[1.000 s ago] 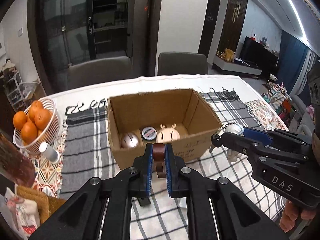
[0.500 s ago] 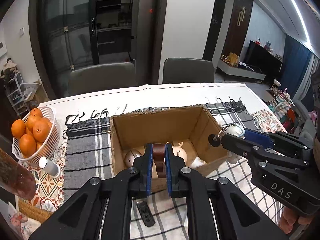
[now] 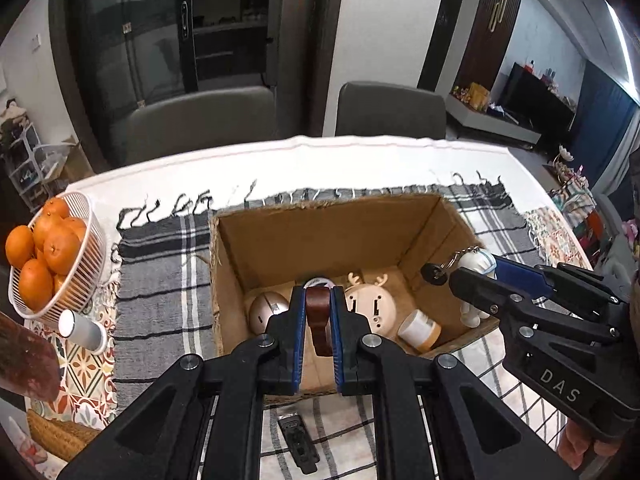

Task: Organize rigid objects
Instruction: 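Carry the brown piece with the left tool while the right tool carries the figure to the box, then open the left tool to drop the brown piece into the box while the right tool releases the figure, then withdraw both tools from the box toward the black holder and white charger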

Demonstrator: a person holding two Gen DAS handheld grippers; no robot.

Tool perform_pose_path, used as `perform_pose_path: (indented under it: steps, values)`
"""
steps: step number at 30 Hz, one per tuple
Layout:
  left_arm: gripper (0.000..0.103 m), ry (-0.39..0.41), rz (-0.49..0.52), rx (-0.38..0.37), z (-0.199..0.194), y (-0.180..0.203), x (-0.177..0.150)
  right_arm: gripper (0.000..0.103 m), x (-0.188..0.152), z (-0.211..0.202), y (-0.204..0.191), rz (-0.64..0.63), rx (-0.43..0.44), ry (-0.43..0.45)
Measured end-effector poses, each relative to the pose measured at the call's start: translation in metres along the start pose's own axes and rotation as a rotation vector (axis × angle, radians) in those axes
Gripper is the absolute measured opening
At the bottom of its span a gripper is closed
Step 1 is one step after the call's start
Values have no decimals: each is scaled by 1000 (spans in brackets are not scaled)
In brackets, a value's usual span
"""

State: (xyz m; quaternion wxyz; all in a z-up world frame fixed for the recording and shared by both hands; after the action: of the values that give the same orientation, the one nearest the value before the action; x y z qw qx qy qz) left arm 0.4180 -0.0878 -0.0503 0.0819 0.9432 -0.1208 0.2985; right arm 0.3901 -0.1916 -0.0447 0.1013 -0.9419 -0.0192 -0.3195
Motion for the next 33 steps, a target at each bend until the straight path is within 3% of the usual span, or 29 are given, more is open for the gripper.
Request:
perform_pose_path:
  steps: [7,13,33]
  values:
    - [13,-62,-6,9,21,-6,-9,29,-6,23,5,18,-6,-56]
    - [18,-68,-7,18,22,-9,-14,33,-9,28,8,26,-6,-74]
    - [18,32,-6,40,-39,-9,-41,33,-28,-28,-14,-6,-33,14]
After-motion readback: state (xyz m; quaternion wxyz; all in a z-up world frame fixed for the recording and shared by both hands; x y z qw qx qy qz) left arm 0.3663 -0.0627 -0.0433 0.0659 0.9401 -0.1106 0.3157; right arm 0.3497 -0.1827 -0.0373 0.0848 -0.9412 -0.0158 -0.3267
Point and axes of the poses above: each gripper's, at about its wrist camera, not at the fingertips, and z roughly the way its jaws point, y to its right, x to its top, the point moved 8 cm from there along z, roughly the way its jaws point, and after that the axes turned 1 degree about x, right-handed, at the moved point
